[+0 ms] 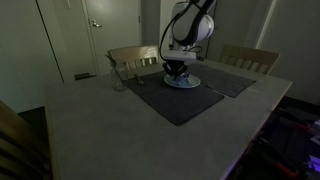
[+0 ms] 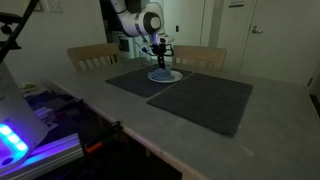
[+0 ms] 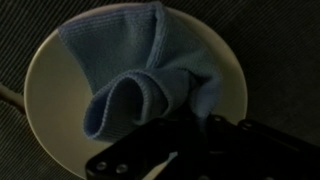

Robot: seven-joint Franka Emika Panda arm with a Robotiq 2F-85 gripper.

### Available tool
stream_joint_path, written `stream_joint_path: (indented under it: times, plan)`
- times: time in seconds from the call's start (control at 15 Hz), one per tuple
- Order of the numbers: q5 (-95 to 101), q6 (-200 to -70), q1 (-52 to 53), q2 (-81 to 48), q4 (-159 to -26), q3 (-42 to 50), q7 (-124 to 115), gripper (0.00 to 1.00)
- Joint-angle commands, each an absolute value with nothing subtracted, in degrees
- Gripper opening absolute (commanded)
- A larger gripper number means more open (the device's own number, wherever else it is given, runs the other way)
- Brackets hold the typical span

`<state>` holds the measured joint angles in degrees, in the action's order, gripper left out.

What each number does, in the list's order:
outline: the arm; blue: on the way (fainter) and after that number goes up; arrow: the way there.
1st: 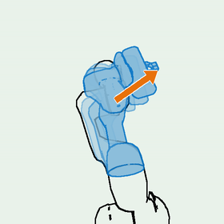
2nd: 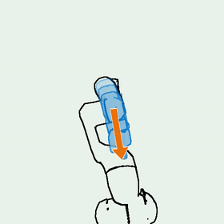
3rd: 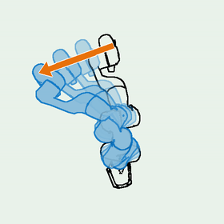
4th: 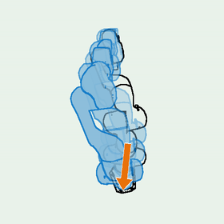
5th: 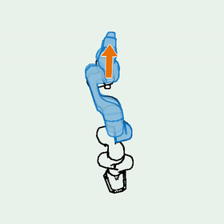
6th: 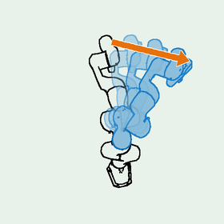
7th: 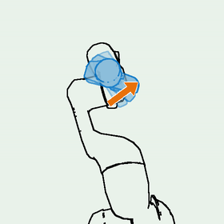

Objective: Use the cloth to wipe the plate

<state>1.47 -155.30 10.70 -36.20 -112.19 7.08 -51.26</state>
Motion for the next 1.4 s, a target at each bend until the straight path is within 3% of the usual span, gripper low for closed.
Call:
stream_joint_path:
  times: [0.0,0.6,1.33]
  plan:
    - [-2.7,-153.2,9.1,-37.6,-111.6,5.1,-49.0,0.02]
    - [-0.8,-139.1,10.7,-38.5,-107.1,8.5,-56.9,0.02]
    - [19.8,-150.6,18.8,-41.4,-108.2,19.8,-78.2,0.02]
